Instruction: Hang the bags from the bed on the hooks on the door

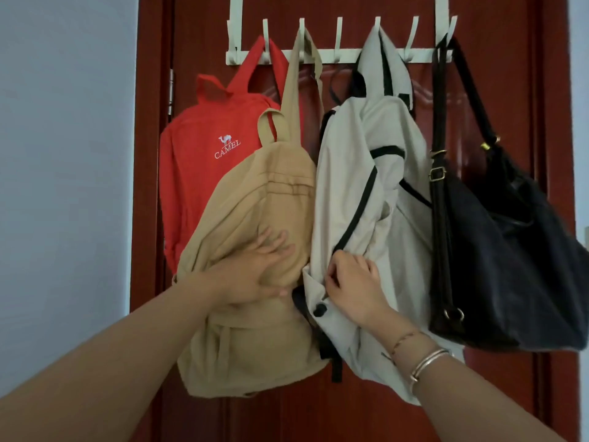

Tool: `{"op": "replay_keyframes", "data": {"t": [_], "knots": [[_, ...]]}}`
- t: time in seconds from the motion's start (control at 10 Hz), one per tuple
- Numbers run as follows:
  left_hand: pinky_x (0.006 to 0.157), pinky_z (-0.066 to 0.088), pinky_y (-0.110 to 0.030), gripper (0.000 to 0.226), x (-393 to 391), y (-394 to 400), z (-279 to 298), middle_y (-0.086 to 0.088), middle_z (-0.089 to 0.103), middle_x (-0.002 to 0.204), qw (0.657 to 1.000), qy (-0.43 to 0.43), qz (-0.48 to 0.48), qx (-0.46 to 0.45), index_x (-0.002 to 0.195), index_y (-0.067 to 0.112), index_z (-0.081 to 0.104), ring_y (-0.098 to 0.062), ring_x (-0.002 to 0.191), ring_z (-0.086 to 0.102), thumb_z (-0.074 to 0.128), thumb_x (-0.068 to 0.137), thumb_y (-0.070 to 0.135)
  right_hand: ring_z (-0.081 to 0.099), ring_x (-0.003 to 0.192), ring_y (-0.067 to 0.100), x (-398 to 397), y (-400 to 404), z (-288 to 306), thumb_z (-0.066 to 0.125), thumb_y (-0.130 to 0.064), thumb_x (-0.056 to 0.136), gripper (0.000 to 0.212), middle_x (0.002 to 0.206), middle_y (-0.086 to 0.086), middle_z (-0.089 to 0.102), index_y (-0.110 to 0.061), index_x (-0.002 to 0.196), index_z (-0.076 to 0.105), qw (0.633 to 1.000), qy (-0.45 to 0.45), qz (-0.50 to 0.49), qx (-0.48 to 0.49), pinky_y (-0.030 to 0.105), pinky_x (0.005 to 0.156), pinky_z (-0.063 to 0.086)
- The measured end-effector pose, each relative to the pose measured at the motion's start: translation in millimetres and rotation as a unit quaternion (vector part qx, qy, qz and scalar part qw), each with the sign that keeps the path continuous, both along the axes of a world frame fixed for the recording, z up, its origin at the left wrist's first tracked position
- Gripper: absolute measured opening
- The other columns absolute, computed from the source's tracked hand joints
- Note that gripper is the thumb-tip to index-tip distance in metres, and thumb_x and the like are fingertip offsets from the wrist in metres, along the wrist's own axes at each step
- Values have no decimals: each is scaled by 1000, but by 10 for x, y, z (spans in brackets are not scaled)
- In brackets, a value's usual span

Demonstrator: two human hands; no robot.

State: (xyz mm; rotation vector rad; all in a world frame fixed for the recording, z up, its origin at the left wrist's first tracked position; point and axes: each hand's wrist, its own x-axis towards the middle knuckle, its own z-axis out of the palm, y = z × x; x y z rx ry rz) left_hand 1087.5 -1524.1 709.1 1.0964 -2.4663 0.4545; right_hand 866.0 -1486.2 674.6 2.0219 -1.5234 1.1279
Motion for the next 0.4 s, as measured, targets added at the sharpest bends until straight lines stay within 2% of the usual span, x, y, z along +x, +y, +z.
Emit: {"op": "replay_keyframes", "data": {"t": [0.1,0.3,0.4], "knots": [[120,4,-35,71,65,11,-112,22,-9,153,999,26,-12,-23,149,34,14,-6,143,-20,46,89,53,52,97,24,8,7,-58,44,-27,89,13,94,4,58,-15,89,49,1000,-8,-13,10,31,92,33],[120,12,-38,60,35,287,-170,14,6,159,995,77,-41,-49,148,33,20,-10,147,-6,43,94,42,49,87,20,33,429,-97,42,-30,93,21,85,2,56,-14,84,53,996,-43,0,-74,30,85,35],[119,13,-38,59,6,535,-200,12,11,160,994,86,-23,-59,148,32,24,-11,148,0,46,94,35,47,87,21,-25,678,-68,42,-27,92,19,83,1,53,-14,86,53,994,-68,8,-80,32,85,38]]}}
